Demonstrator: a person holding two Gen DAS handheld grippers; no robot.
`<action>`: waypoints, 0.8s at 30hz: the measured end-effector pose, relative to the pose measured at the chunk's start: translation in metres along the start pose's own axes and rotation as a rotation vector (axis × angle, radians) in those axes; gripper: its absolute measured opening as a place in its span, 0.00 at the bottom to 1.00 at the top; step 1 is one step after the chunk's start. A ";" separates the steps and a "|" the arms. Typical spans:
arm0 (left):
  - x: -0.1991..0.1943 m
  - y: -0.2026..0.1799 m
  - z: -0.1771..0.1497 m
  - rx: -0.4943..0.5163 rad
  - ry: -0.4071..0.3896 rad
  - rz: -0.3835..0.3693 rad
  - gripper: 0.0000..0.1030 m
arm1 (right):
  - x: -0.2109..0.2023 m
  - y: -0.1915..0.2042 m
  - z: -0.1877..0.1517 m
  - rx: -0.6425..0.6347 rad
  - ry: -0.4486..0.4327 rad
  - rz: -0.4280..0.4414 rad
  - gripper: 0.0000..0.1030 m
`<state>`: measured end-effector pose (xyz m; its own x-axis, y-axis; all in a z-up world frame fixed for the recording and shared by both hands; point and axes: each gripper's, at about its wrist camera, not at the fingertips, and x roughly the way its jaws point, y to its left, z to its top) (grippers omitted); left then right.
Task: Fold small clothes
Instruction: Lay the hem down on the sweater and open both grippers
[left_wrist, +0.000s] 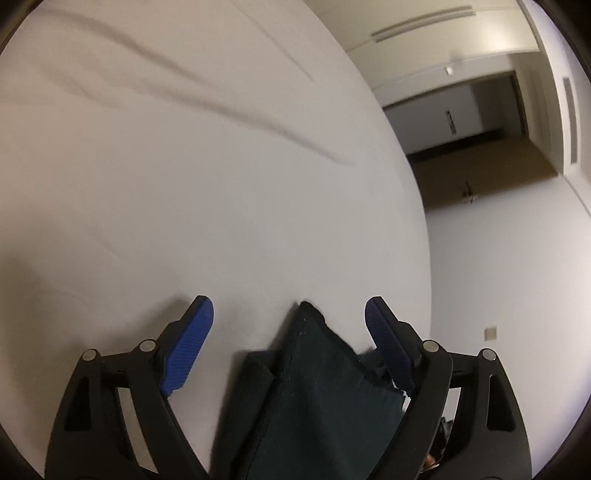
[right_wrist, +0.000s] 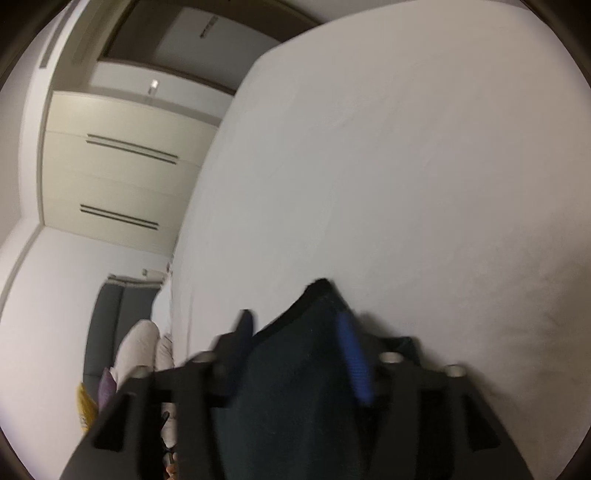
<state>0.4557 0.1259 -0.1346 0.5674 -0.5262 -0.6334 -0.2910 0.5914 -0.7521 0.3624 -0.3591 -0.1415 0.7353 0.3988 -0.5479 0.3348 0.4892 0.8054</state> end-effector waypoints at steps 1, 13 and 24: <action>-0.005 -0.001 -0.002 0.002 -0.008 -0.002 0.82 | 0.000 0.003 -0.001 -0.011 -0.003 -0.006 0.65; 0.007 -0.038 -0.126 0.420 0.152 0.077 0.81 | -0.055 0.036 -0.045 -0.261 0.037 0.106 0.65; -0.033 0.019 -0.176 0.519 0.165 0.160 0.79 | -0.039 -0.017 -0.061 -0.142 0.102 0.041 0.40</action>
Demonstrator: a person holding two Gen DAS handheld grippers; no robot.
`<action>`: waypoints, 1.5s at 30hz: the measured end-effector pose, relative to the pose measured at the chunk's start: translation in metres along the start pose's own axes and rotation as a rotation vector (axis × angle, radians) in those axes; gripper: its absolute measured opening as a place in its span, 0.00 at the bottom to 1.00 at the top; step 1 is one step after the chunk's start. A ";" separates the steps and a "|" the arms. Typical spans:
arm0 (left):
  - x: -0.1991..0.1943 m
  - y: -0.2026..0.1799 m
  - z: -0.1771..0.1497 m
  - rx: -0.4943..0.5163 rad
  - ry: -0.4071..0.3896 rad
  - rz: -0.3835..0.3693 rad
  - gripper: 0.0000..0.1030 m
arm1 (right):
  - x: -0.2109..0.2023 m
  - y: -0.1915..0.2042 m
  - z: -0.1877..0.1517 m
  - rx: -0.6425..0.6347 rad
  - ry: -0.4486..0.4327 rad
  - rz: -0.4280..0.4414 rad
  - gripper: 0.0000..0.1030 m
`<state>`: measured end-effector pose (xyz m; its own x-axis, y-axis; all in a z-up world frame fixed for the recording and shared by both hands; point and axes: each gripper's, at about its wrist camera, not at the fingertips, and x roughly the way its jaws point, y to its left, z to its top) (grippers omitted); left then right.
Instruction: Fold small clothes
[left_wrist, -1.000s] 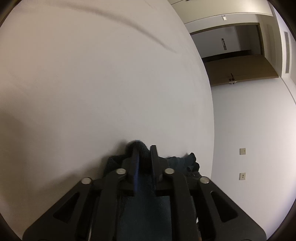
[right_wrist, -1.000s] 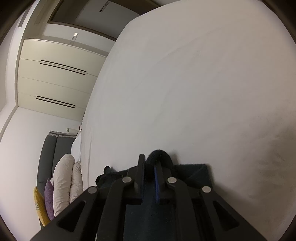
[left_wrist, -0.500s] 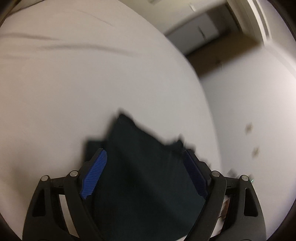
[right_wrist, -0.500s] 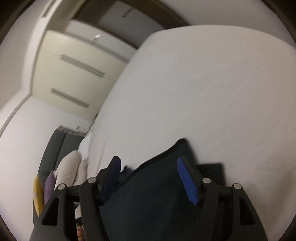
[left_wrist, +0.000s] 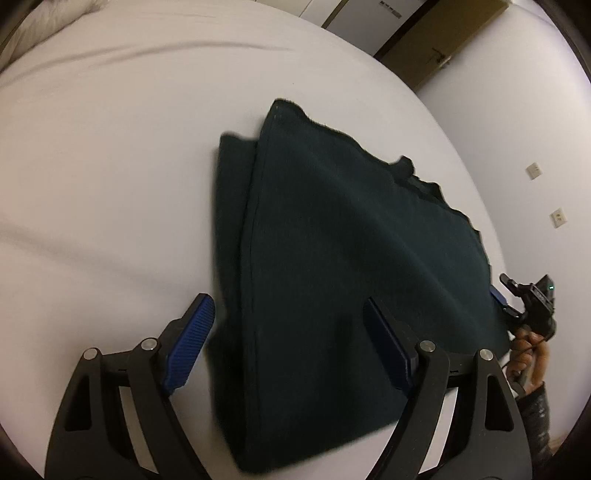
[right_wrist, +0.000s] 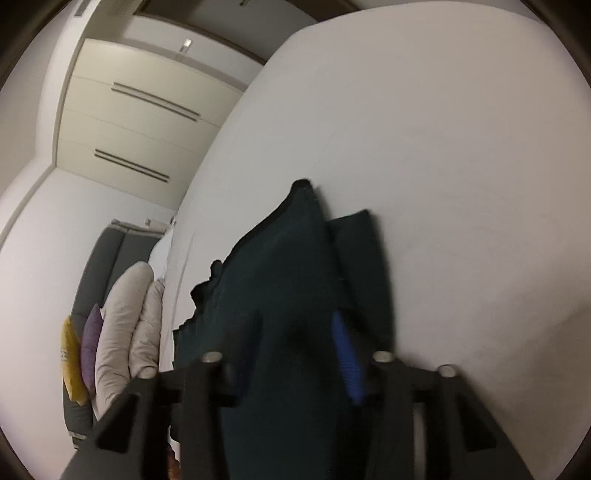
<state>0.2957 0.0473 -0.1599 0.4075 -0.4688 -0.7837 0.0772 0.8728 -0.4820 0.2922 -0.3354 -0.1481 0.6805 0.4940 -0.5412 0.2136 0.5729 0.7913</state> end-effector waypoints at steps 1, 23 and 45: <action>-0.004 0.004 -0.006 -0.006 -0.003 -0.008 0.79 | -0.010 0.002 -0.003 -0.003 -0.021 -0.018 0.43; -0.027 0.019 -0.035 -0.100 -0.058 -0.075 0.32 | 0.003 0.053 -0.078 -0.269 0.060 -0.084 0.48; -0.046 -0.001 -0.045 0.120 -0.081 -0.171 0.34 | -0.052 0.018 -0.083 -0.252 0.049 -0.008 0.54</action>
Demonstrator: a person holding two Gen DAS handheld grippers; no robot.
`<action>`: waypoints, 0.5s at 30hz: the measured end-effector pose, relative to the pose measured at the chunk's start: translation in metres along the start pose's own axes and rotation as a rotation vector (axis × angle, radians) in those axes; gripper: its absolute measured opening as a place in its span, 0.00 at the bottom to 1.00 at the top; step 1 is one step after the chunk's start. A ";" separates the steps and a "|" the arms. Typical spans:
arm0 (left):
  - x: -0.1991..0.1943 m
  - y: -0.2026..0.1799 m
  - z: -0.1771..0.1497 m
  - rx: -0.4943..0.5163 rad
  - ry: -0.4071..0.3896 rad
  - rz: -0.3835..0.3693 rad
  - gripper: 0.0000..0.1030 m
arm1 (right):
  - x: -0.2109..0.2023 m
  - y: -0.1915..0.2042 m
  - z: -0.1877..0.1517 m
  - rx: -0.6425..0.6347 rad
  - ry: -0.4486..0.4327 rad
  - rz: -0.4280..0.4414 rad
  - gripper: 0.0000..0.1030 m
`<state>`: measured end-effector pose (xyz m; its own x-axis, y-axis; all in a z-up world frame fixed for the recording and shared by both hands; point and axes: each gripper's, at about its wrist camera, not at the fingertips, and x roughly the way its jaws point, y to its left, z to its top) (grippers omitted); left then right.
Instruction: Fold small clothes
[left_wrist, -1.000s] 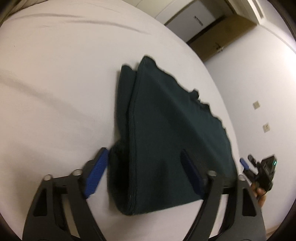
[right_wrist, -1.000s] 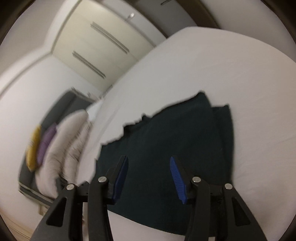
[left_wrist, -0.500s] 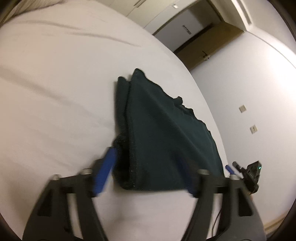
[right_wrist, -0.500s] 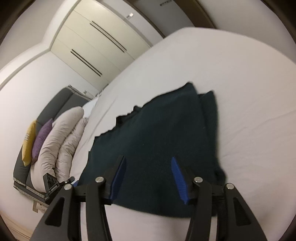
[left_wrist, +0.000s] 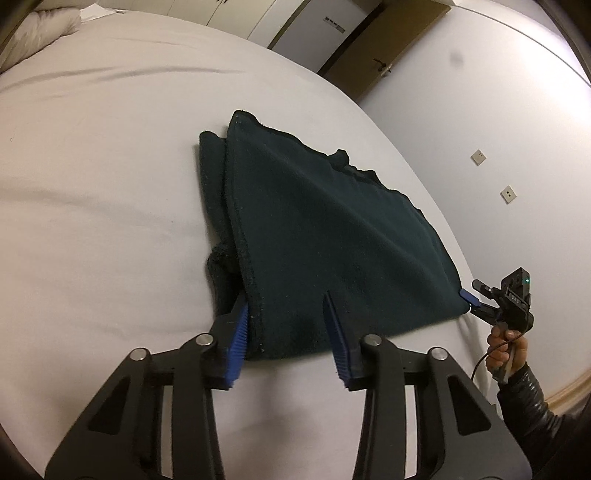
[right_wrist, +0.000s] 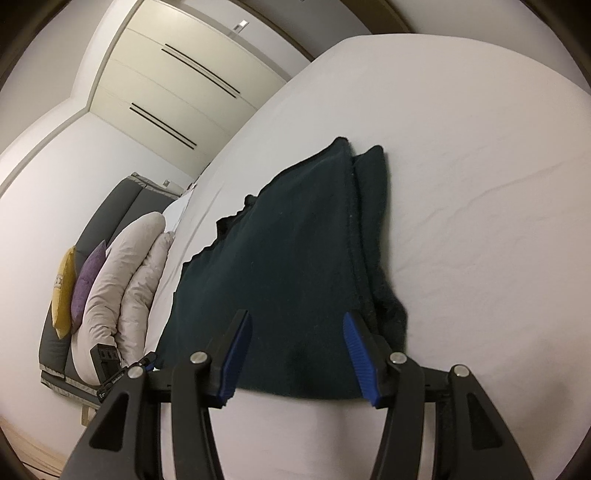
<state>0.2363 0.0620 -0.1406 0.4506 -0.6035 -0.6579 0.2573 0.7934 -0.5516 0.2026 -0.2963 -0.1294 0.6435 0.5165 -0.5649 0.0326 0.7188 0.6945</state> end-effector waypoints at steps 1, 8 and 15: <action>0.000 0.002 -0.001 -0.008 0.005 -0.008 0.34 | 0.000 0.002 0.000 -0.005 0.008 0.004 0.54; 0.008 0.017 0.004 -0.069 0.043 -0.072 0.32 | -0.011 -0.002 0.002 -0.011 0.030 0.038 0.54; 0.018 0.030 0.012 -0.118 0.074 -0.099 0.13 | -0.001 0.004 0.005 -0.077 0.135 0.039 0.46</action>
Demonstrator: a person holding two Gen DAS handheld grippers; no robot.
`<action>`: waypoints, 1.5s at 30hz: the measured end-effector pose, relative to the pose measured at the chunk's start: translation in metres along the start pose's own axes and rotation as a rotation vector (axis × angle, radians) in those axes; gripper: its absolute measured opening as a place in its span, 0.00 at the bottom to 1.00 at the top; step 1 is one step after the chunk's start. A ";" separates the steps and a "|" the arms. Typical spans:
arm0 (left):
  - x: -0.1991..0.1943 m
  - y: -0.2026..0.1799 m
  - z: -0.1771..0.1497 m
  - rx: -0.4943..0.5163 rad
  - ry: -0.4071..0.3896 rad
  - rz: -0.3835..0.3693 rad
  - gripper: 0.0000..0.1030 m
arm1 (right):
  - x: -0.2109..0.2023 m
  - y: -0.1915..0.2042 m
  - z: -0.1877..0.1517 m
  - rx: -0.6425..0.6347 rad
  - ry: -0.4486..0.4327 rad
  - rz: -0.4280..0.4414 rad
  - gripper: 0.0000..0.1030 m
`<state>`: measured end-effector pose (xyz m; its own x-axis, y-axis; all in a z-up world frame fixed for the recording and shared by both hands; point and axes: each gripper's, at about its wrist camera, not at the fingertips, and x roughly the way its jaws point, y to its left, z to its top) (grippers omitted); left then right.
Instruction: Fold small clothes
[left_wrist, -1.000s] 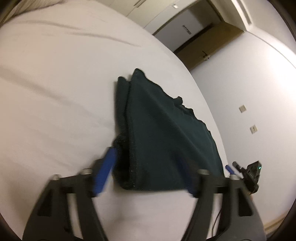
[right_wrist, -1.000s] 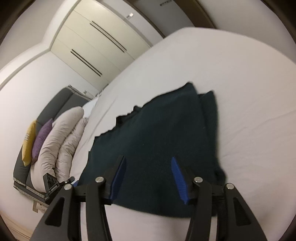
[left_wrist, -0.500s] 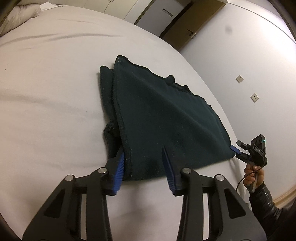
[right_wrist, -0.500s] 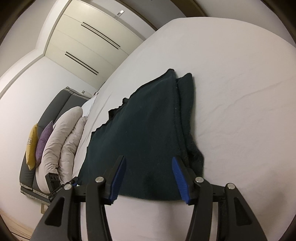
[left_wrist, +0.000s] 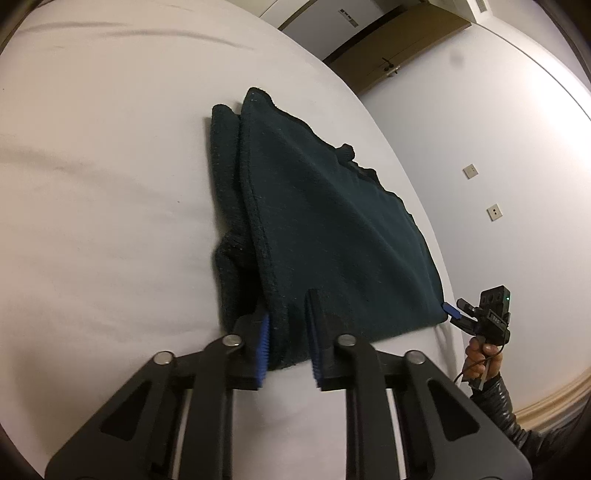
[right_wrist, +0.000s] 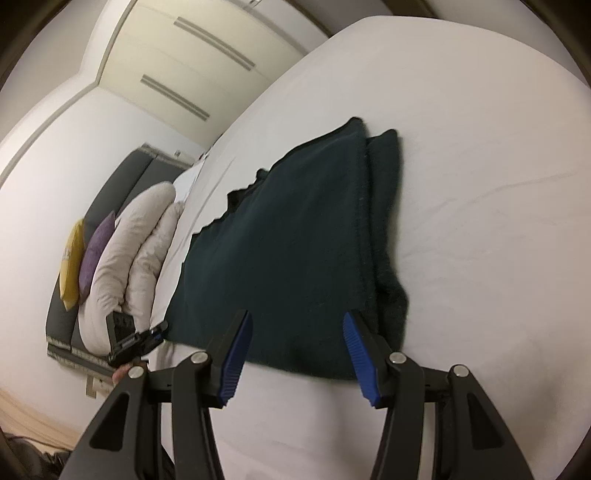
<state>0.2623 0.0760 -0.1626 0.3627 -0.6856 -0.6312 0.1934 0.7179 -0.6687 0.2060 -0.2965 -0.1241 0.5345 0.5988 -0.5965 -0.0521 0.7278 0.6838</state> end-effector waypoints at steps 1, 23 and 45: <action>0.000 -0.001 0.000 0.005 0.001 -0.002 0.12 | 0.002 0.001 0.001 -0.012 0.014 0.001 0.43; 0.009 -0.023 0.005 0.077 0.042 0.011 0.11 | 0.009 -0.022 0.019 0.011 0.081 0.018 0.24; 0.002 0.017 -0.026 -0.037 0.020 0.017 0.04 | -0.006 -0.055 -0.014 0.139 0.018 -0.027 0.06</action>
<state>0.2427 0.0840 -0.1852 0.3470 -0.6760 -0.6500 0.1532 0.7247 -0.6719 0.1936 -0.3355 -0.1642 0.5187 0.5867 -0.6219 0.0803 0.6907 0.7186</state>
